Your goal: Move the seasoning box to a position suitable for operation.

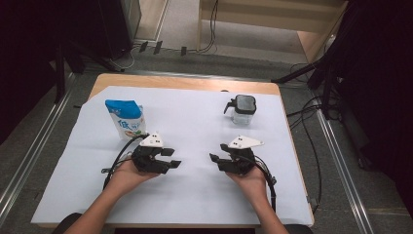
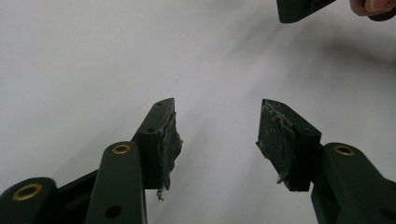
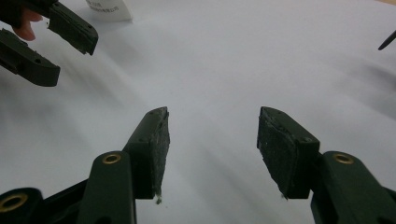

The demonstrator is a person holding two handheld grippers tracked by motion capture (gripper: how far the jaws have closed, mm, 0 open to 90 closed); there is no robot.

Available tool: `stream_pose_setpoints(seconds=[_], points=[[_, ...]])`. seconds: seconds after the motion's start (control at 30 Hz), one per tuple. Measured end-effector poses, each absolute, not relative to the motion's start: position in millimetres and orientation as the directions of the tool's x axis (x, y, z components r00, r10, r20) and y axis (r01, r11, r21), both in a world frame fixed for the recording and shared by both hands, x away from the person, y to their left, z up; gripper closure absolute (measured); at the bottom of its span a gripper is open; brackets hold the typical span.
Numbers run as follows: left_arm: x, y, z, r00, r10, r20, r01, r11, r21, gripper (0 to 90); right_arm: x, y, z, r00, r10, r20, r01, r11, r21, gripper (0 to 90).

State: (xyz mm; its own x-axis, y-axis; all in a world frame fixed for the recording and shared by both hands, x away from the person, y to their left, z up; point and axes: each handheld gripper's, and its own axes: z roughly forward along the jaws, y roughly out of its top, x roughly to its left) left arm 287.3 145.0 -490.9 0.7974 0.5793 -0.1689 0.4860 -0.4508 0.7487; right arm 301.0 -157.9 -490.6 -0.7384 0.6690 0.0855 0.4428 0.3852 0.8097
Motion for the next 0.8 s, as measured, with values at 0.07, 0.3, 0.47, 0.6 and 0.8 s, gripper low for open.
stream_pose_setpoints(seconds=[0.07, 0.3, 0.47, 0.6, 0.8], points=[[287.4, 145.2, -490.9, 0.800, 0.576, -0.170, 0.486, -0.455, 0.746, 47.8, 301.4, -158.3, -490.9, -0.739, 0.668, 0.088, 0.443, 0.384, 0.810, 45.1], [286.7, 146.7, -490.1, 0.797, 0.579, -0.173, 0.489, -0.449, 0.748, 47.5, 303.1, -159.7, -492.1, -0.732, 0.672, 0.111, 0.462, 0.371, 0.806, 47.9], [286.5, 148.1, -490.0, 0.791, 0.585, -0.180, 0.496, -0.441, 0.748, 46.5, 302.9, -160.7, -492.6, -0.729, 0.676, 0.104, 0.456, 0.367, 0.811, 49.5], [286.8, 149.1, -489.6, 0.788, 0.588, -0.181, 0.499, -0.438, 0.748, 46.0, 302.7, -161.0, -492.6, -0.728, 0.676, 0.109, 0.457, 0.360, 0.813, 51.0], [288.6, 147.7, -489.0, 0.789, 0.588, -0.179, 0.500, -0.444, 0.744, 45.8, 301.2, -163.1, -492.3, -0.725, 0.679, 0.111, 0.460, 0.358, 0.813, 51.1]])
